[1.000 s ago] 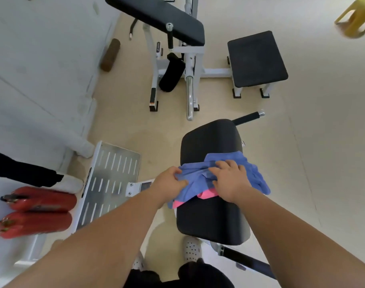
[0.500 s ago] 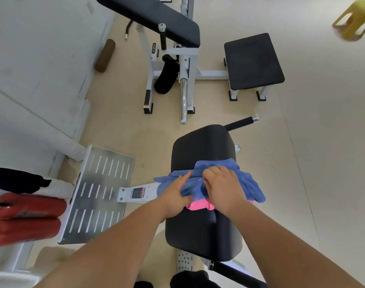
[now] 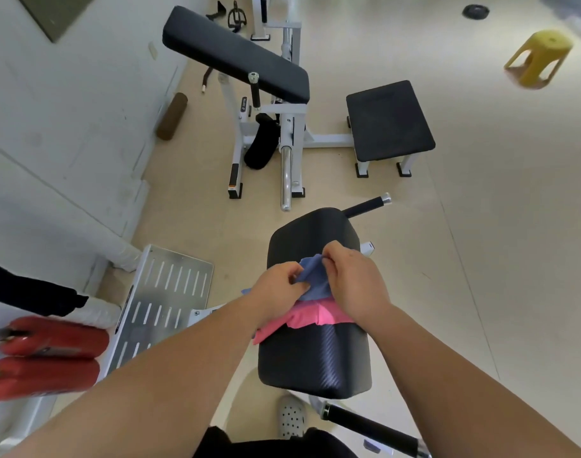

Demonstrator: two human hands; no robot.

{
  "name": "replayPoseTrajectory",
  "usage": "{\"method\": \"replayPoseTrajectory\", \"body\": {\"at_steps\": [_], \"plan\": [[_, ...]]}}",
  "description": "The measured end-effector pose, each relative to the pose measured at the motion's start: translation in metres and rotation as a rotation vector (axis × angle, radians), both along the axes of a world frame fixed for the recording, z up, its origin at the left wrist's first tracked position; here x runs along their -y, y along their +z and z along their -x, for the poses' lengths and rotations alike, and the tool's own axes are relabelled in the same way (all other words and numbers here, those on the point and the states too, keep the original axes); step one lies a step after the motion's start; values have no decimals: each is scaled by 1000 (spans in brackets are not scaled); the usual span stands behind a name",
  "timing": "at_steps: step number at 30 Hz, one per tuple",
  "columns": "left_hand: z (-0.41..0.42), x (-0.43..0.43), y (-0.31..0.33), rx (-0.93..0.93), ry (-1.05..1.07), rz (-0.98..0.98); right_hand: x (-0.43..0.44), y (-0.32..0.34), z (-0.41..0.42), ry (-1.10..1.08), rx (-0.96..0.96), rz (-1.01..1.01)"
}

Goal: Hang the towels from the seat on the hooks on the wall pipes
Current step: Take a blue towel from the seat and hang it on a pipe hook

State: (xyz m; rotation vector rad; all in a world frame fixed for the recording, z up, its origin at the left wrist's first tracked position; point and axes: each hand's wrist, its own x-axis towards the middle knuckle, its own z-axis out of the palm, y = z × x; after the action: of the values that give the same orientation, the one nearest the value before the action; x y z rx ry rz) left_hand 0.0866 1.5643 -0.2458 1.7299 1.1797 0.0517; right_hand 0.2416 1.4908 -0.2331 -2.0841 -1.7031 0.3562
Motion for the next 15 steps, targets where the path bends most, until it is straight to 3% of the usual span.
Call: {"method": "replayPoseTrajectory", "body": {"at_steps": [4,8,15], "plan": [[23,4,2,-48,39,-23,4,15,0,-26,-73,-92],[40,-1,26,145,272,-34,12,38,10,-8,-82,-162],[58,-4,122,368,330,-309,4,87,43,14,-279,-238]]}}
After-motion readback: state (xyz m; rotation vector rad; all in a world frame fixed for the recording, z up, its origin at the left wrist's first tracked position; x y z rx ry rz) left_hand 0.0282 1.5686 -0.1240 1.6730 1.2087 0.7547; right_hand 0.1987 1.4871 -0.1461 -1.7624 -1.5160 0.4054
